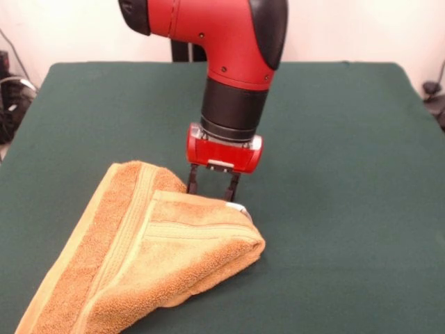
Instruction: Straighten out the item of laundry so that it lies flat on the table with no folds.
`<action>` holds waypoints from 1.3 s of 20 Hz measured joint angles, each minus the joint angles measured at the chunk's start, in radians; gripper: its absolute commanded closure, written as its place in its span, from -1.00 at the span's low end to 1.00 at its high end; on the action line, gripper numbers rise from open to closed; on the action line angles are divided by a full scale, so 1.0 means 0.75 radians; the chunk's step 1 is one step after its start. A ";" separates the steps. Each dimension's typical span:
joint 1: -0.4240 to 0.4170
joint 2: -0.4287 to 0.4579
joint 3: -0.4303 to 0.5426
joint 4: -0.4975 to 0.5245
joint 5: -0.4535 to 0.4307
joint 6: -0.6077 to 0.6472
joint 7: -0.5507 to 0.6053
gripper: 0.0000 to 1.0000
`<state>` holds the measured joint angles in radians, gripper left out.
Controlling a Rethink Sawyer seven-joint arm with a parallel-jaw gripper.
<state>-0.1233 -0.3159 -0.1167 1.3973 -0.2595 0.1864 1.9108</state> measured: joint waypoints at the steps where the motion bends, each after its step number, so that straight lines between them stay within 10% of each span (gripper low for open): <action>1: -0.005 -0.006 0.004 0.006 0.000 0.000 0.000 -1.00; 26: 0.120 -0.100 -0.088 -0.020 -0.240 -0.207 0.000 -1.00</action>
<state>-0.0331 -0.3907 -0.1824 1.3821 -0.4393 0.0311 1.9108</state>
